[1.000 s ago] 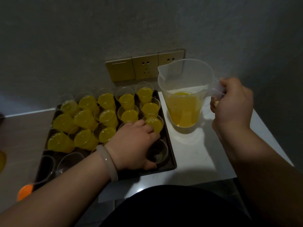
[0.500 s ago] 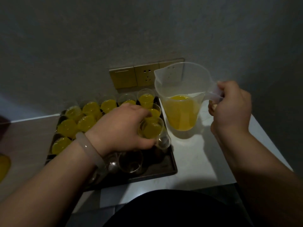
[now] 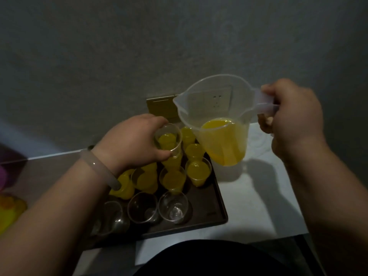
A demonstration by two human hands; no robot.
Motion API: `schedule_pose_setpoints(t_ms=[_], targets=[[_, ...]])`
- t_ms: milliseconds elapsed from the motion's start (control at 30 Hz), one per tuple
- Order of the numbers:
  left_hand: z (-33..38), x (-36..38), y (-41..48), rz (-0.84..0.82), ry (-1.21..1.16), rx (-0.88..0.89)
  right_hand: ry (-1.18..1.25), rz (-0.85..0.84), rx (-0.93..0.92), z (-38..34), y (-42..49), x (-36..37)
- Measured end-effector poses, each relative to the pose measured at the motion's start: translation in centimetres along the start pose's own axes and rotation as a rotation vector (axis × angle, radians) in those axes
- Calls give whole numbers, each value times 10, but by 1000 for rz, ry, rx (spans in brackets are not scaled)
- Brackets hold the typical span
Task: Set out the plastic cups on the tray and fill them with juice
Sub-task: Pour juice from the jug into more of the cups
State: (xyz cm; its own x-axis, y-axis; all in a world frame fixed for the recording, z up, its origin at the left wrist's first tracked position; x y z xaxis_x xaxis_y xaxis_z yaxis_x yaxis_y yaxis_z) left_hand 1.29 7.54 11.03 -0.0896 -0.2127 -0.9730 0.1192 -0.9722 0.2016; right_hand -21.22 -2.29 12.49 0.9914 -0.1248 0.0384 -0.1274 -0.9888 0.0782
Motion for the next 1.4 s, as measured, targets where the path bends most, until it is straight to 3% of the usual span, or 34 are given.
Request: schedule_pose_setpoints(t_ms=[333, 833, 1400], targets=[[-29, 1, 0, 21, 31, 18, -483, -288, -200, -26, -16, 49], [-45, 7, 0, -1, 19, 39, -811, -330, -444, -47, -34, 91], [-36, 7, 5, -12, -11, 55, -973, -374, -539, -68, -38, 97]])
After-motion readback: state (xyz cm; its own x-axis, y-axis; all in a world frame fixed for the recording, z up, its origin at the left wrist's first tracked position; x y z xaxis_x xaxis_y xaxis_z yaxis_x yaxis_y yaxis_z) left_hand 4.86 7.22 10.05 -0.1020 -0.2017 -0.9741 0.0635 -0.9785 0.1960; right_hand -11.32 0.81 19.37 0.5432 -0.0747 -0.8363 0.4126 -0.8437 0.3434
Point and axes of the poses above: each hand's wrist, its own y-axis towards the middle knuckle, its own x-axis out of the palm, z = x × y, the point moved 1 cm from there along y, towards the middle knuckle, and after that the axes turned 11 degrees about z, right-handed, at the moved point
